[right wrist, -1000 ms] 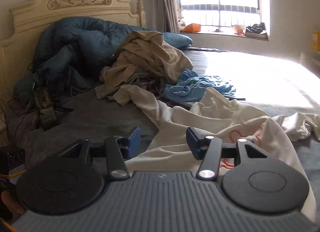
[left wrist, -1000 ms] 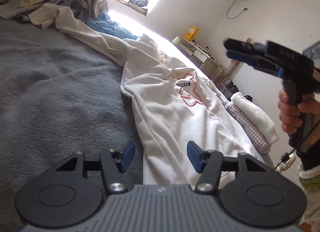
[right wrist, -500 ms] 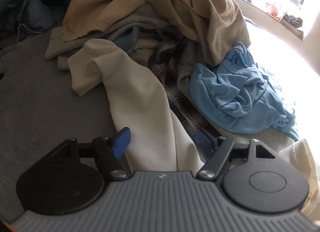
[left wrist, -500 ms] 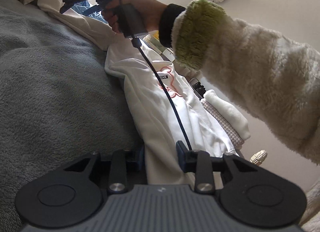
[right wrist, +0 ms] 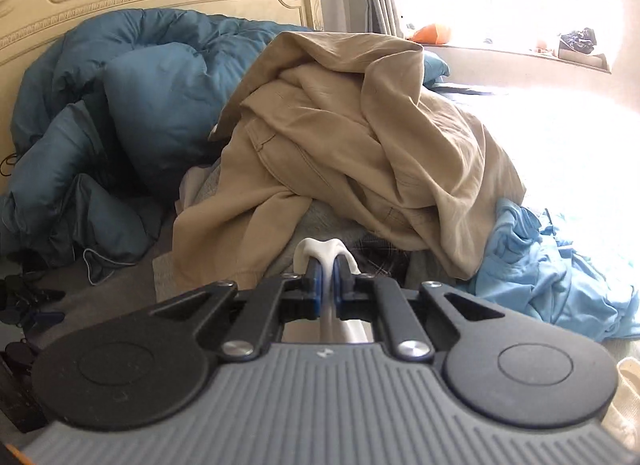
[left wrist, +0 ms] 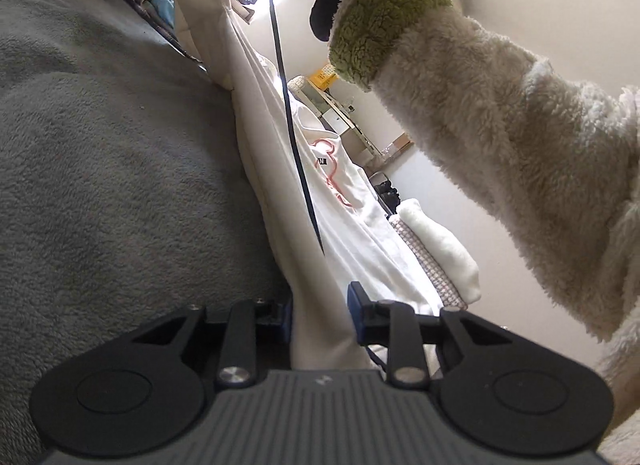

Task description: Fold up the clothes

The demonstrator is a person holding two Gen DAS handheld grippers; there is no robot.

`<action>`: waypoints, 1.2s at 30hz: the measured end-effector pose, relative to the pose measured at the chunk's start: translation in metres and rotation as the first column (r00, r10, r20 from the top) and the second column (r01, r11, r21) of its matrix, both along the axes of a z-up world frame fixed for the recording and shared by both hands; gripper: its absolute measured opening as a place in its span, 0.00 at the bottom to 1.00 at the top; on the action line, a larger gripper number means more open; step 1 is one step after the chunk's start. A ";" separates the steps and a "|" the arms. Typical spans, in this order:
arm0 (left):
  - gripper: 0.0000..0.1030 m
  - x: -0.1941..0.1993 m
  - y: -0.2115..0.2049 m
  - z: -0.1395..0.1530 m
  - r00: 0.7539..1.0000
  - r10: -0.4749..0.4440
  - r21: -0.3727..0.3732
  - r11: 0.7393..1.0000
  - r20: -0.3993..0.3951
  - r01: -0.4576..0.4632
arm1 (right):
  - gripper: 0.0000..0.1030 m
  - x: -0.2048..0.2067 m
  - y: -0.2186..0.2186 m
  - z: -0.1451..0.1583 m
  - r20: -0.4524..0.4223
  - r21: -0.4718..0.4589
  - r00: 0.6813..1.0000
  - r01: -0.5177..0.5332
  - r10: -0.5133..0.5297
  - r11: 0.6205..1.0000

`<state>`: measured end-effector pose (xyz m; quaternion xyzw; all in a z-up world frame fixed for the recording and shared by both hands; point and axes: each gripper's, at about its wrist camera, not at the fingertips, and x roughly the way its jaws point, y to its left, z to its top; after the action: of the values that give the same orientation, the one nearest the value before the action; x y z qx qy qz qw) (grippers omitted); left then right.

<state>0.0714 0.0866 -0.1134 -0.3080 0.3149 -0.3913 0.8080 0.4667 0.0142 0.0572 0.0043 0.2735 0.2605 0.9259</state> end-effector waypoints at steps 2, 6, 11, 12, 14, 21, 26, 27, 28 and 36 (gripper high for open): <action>0.19 0.001 0.001 -0.001 1.000 -0.002 0.002 1.000 -0.002 0.002 | 0.04 0.011 0.008 -0.008 0.001 0.005 1.000 0.006 -0.006 1.000; 0.19 0.002 0.003 -0.003 1.000 -0.006 0.005 1.000 -0.005 0.006 | 0.04 0.031 0.019 -0.032 -0.008 0.040 1.000 0.025 -0.025 0.999; 0.20 0.004 0.005 -0.005 1.000 -0.022 0.015 1.000 -0.001 0.022 | 0.15 0.056 0.031 -0.076 -0.140 -0.003 0.988 0.068 -0.067 0.998; 0.20 0.004 0.006 -0.006 1.000 -0.025 0.018 1.000 0.001 0.025 | 0.21 0.057 0.030 -0.079 -0.161 -0.028 0.983 0.078 -0.082 0.997; 0.22 0.005 0.008 -0.006 1.000 -0.032 0.012 0.999 0.000 0.032 | 0.34 0.050 0.019 -0.068 -0.173 -0.031 0.981 0.083 -0.087 0.996; 0.42 0.007 0.020 -0.007 0.997 -0.067 -0.060 0.996 -0.027 0.065 | 0.51 -0.066 -0.090 0.049 -0.096 0.064 0.993 0.069 -0.063 0.996; 0.46 0.004 0.036 -0.001 0.995 -0.027 -0.108 0.994 -0.099 0.017 | 0.51 -0.219 -0.196 0.124 0.006 0.085 0.998 0.058 -0.059 0.995; 0.46 0.001 0.038 0.002 0.995 -0.012 -0.098 0.995 -0.103 0.001 | 0.51 -0.249 -0.210 0.132 0.029 0.061 0.998 0.060 -0.062 0.996; 0.46 -0.001 0.040 0.005 0.995 0.007 -0.081 0.997 -0.104 -0.015 | 0.51 -0.286 -0.223 0.137 0.058 0.028 0.996 0.060 -0.061 0.998; 0.45 -0.026 0.048 0.025 0.986 0.112 0.058 0.993 -0.126 -0.106 | 0.44 -0.463 -0.208 0.019 0.049 -0.242 0.996 -0.063 0.077 0.968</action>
<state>0.0453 0.1341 -0.0880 -0.3287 0.3591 -0.3175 0.8137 0.0036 -0.1935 0.0765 -0.1251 0.2760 0.2578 0.9174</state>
